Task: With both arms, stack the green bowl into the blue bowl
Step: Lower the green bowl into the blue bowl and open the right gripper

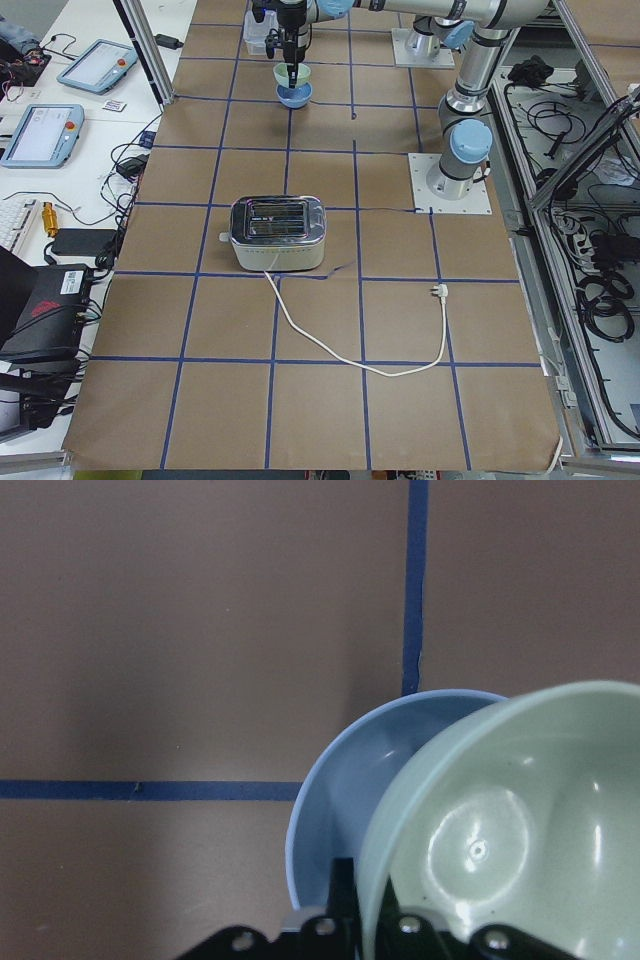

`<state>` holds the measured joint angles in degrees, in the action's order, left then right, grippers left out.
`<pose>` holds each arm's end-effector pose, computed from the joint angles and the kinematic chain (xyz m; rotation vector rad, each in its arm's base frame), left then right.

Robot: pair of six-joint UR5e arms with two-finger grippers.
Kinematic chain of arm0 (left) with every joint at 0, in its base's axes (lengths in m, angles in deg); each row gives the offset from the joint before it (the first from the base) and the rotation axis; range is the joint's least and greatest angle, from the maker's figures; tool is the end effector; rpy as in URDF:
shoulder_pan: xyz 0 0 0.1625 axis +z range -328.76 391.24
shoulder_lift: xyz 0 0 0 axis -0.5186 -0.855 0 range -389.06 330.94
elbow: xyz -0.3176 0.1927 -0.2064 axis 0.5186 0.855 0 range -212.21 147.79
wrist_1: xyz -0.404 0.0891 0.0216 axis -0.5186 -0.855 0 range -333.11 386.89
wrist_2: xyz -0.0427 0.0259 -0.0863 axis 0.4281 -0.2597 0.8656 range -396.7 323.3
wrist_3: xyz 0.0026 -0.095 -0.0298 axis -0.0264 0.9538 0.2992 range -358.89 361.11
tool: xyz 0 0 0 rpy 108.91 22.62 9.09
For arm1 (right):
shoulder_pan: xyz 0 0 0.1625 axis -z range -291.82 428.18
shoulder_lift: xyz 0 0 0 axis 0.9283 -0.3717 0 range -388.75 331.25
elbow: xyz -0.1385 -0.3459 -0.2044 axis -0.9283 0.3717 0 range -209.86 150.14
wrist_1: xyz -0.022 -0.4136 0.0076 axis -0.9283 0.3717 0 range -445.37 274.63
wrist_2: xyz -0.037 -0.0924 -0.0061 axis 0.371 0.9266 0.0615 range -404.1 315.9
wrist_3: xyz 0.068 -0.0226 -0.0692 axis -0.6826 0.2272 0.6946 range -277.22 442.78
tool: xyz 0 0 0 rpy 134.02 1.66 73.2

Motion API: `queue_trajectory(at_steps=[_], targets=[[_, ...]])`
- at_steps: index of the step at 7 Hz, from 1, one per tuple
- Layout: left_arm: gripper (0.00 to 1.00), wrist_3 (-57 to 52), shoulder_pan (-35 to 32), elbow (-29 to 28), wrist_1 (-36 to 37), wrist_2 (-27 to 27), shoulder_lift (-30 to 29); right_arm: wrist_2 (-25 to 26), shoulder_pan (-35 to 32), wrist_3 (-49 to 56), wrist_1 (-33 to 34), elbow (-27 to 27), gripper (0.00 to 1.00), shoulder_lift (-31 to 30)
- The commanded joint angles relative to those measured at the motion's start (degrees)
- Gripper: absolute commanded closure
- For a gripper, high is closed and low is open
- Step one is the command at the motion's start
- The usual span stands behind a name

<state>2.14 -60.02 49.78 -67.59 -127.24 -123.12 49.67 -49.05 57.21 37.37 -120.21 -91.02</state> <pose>-0.1437 -0.5172 0.5128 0.0063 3.1318 0.0145 0.4107 -0.5211 0.2631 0.0408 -3.1144 0.1590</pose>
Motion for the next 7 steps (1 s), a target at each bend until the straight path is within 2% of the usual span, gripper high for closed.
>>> queue_trajectory(at_steps=[1, 2, 3, 5, 7], targets=[[0.0, 0.11, 0.12, -0.09, 0.0, -0.07, -0.07, -0.07, -0.19, -0.27, 1.69, 0.0, 0.07, 0.48], [0.0, 0.02, 0.12, -0.08, 0.0, -0.07, -0.07, -0.33, -0.19, -0.45, 4.32, 0.17, 0.0, 0.39], [0.0, 0.02, 0.21, -0.08, 0.0, -0.07, -0.07, -0.34, 0.07, -0.36, 4.35, 0.52, 0.0, 0.04], [0.0, -0.07, 0.21, 0.0, 0.0, -0.07, -0.07, 0.1, 2.17, 0.95, 0.42, 5.51, 0.0, -0.23], [0.0, -0.07, 0.12, 0.09, 0.0, -0.07, 0.02, -0.07, 9.09, 6.55, -4.5, 5.36, 0.0, -1.01]])
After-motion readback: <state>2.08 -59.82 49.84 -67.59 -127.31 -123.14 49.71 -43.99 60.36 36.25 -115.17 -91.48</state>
